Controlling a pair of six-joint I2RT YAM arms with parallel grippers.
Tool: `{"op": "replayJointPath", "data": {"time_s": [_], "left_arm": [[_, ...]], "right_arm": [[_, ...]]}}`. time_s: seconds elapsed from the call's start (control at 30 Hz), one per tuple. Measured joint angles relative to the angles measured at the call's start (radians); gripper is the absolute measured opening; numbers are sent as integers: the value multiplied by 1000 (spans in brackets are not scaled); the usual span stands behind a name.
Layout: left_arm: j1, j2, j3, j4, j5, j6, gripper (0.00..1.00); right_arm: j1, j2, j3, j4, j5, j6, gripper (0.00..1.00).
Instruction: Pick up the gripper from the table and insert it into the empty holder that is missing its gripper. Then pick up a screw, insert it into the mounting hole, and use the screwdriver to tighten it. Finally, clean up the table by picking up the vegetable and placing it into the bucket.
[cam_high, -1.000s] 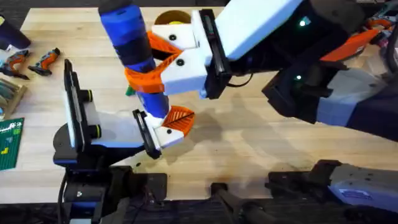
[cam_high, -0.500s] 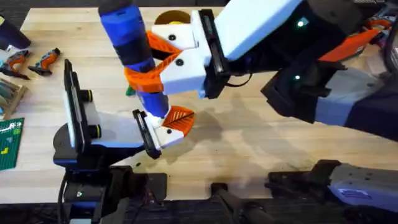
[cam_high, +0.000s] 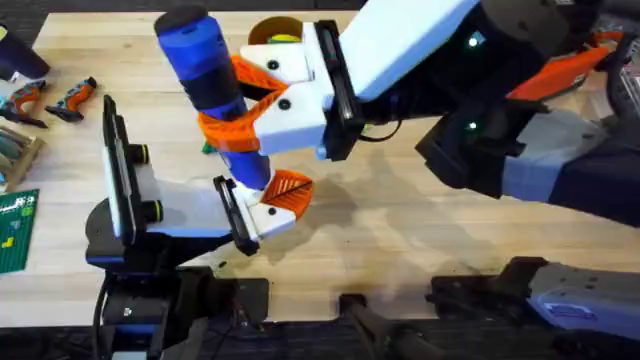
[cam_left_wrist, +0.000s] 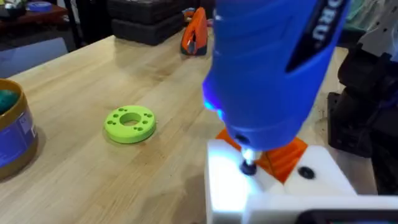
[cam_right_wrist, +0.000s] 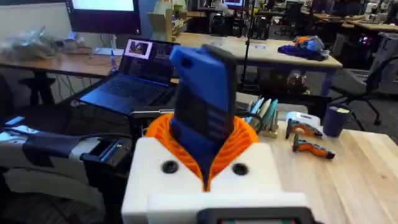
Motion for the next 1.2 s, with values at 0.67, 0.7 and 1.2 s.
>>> {"op": "replayJointPath", "data": {"time_s": [0.67, 0.7, 1.2], "left_arm": [[0, 0, 0, 0, 0, 0, 4], [0, 0, 0, 0, 0, -1, 4], [0, 0, 0, 0, 0, -8, 4]], "right_arm": [[0, 0, 0, -12, 0, -4, 26], [0, 0, 0, -12, 0, -4, 26], [1, 0, 0, -14, -1, -7, 26]]}}
